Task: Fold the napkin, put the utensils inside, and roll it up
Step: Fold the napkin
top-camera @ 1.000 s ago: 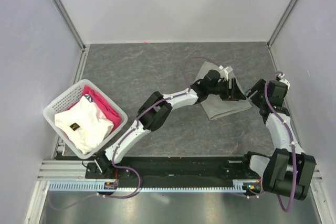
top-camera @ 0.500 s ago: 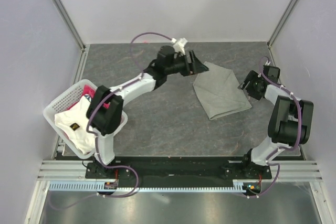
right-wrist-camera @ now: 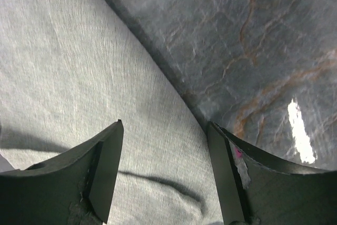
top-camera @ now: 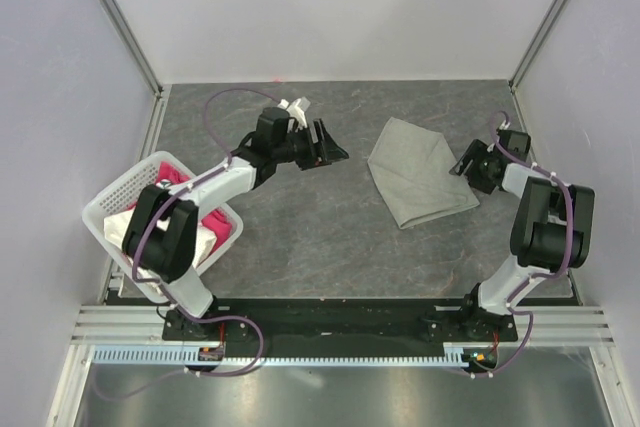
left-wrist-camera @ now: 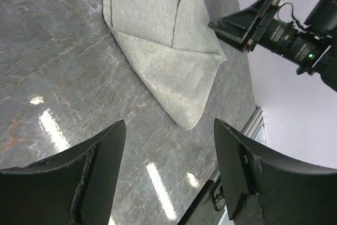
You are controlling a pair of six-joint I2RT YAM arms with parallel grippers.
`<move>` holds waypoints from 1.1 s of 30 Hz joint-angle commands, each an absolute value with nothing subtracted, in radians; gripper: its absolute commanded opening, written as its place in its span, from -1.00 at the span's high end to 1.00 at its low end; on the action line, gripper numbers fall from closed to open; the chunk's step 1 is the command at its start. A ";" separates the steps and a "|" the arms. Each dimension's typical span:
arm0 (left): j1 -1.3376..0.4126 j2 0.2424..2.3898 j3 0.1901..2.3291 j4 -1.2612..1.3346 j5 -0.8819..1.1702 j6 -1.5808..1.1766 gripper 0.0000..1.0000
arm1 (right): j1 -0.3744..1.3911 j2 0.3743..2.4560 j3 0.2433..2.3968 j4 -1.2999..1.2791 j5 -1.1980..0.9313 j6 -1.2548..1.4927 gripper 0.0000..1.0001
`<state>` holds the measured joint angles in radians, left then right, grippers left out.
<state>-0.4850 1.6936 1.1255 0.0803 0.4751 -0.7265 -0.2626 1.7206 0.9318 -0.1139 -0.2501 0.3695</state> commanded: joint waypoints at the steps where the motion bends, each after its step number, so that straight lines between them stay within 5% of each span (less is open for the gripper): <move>1: -0.450 1.571 1.091 0.051 0.499 -0.646 -0.49 | -0.232 1.663 0.847 -0.186 -0.255 0.360 -0.47; 17: -0.417 1.255 1.111 -0.399 0.453 -0.342 -0.49 | 0.161 1.390 0.643 -0.181 -0.219 0.600 -0.50; 27: -0.399 1.312 1.160 -0.425 0.509 -0.322 -0.49 | 0.190 1.115 0.739 -0.455 -0.040 0.506 -0.54; 33: -0.397 1.342 1.158 -0.426 0.479 -0.295 -0.49 | 0.253 1.164 0.749 -0.462 -0.118 0.401 -0.38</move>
